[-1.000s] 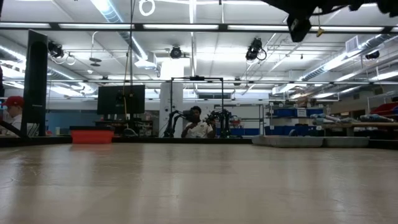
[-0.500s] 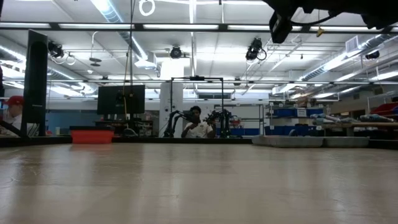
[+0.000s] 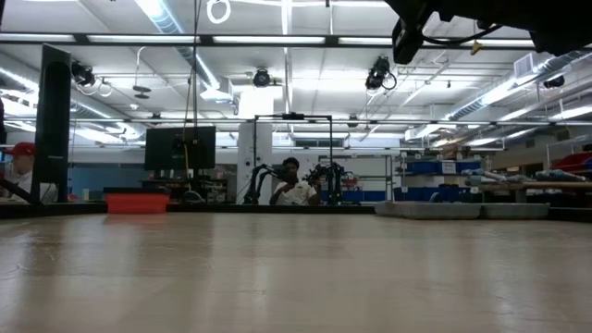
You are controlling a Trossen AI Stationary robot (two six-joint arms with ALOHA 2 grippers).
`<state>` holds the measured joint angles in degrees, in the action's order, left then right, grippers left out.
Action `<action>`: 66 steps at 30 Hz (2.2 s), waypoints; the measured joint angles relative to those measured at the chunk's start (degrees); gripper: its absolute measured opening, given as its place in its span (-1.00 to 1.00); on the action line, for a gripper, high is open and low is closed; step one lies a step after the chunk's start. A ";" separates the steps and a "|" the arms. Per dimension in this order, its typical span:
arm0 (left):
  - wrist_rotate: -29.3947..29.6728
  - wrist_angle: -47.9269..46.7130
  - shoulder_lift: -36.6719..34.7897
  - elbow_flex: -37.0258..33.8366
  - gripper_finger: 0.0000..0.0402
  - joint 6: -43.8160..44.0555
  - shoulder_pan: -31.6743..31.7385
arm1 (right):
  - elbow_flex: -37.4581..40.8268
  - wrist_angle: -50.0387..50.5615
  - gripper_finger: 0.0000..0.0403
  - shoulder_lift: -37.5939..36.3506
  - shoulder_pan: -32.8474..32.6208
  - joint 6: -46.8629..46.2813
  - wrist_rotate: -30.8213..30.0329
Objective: Coil cords
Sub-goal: Coil the red wire onto the black spool
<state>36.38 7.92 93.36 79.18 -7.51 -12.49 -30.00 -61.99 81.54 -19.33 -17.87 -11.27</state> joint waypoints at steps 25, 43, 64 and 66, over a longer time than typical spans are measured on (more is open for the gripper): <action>0.00 -0.24 0.00 0.00 -1.00 0.32 -0.77 | -0.02 9.59 -0.99 -0.68 2.50 1.79 -3.83; 9.59 -12.67 0.00 0.00 -1.00 3.55 -6.05 | 4.98 33.96 -1.00 -26.15 0.09 9.79 -22.95; 3.19 -25.42 6.81 0.02 -1.00 16.89 -2.51 | 2.01 32.92 -0.96 -15.59 -1.12 4.34 -17.36; 2.92 -25.80 7.79 0.02 -1.00 17.60 -2.33 | 1.98 33.00 -0.96 -13.92 -0.83 2.40 -17.02</action>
<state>39.30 -17.87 101.15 79.20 10.09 -14.83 -28.02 -28.99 67.62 -20.16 -15.47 -28.29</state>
